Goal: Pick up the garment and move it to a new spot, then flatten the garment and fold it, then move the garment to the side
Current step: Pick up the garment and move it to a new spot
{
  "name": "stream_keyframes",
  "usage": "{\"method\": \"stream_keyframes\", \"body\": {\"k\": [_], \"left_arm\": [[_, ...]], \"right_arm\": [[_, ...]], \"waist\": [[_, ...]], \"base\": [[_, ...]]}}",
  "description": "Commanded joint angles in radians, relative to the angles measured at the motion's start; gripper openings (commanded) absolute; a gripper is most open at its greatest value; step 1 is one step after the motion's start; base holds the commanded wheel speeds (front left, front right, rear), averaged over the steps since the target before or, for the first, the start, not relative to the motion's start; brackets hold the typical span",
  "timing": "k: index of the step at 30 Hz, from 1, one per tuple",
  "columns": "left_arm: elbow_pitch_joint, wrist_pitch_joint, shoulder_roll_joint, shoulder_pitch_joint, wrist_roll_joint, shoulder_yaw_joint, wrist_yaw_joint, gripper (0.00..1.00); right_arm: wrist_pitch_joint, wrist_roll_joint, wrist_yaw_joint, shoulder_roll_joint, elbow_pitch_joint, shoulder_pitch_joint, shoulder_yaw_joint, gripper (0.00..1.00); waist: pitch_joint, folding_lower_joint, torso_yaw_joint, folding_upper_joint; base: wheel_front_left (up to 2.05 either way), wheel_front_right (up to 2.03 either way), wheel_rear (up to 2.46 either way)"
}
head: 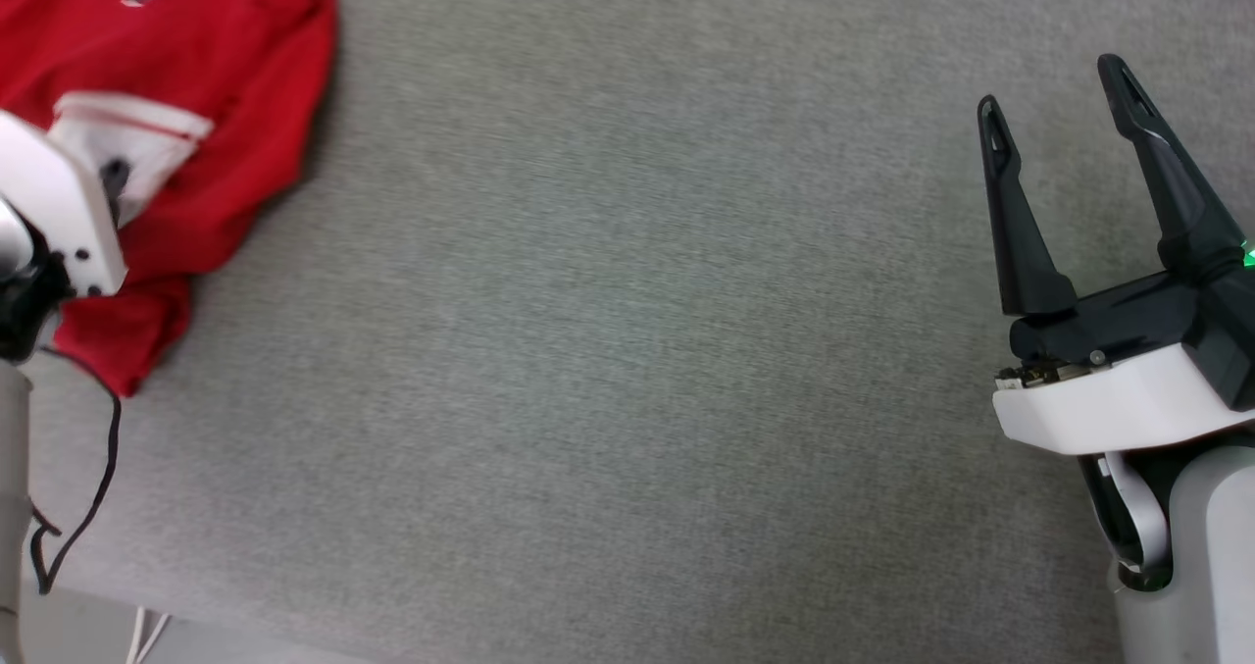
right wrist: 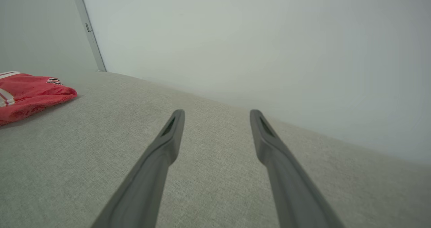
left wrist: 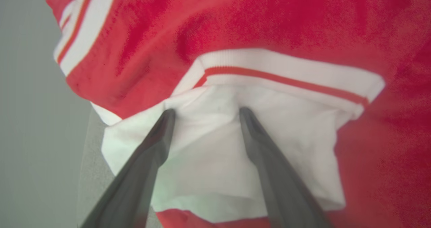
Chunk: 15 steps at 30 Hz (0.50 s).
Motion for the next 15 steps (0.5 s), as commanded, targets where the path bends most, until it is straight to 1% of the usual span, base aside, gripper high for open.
{"method": "stream_keyframes", "body": {"k": [1,3,5,8,9,10,15], "left_arm": [[0.045,0.035,0.011,-0.01,-0.011,-0.003,0.001,1.0],[0.105,0.086,0.016,0.001,-0.021,-0.011,0.001,1.0],[0.158,0.142,0.004,0.021,-0.037,-0.023,0.001,1.0],[0.199,0.169,-0.013,0.025,-0.067,-0.022,0.001,1.0],[0.202,0.155,-0.014,0.022,-0.069,-0.022,0.001,0.44],[0.206,0.139,-0.013,0.02,-0.069,-0.023,0.001,0.0],[0.219,0.029,-0.009,-0.003,-0.068,-0.013,0.008,0.0]], "right_arm": [[-0.01,0.008,0.0,0.007,0.006,-0.013,-0.007,1.0],[-0.017,0.011,0.0,0.011,0.01,-0.013,-0.011,1.0],[-0.02,0.011,0.0,0.013,0.013,-0.014,-0.014,1.0],[-0.02,0.01,0.0,0.015,0.015,-0.016,-0.016,1.0],[-0.019,0.01,0.0,0.015,0.015,-0.018,-0.017,1.0],[-0.017,0.01,0.0,0.014,0.015,-0.02,-0.017,1.0],[-0.019,0.013,0.0,0.009,0.025,-0.013,-0.017,1.0]], "waist": [[0.041,-0.0002,-0.04,0.0],[0.047,-0.0002,-0.044,0.0],[0.05,-0.0002,-0.048,0.0],[0.051,-0.0002,-0.048,0.0],[0.05,-0.0002,-0.048,0.0],[0.048,-0.0002,-0.047,0.0],[0.009,-0.0002,-0.034,0.0]], "base": [[0.0,0.0,0.0],[0.0,0.0,0.0],[0.0,0.0,0.0],[0.0,0.0,0.0],[0.0,0.0,0.0],[0.0,0.0,0.0],[0.0,0.0,0.0]]}}
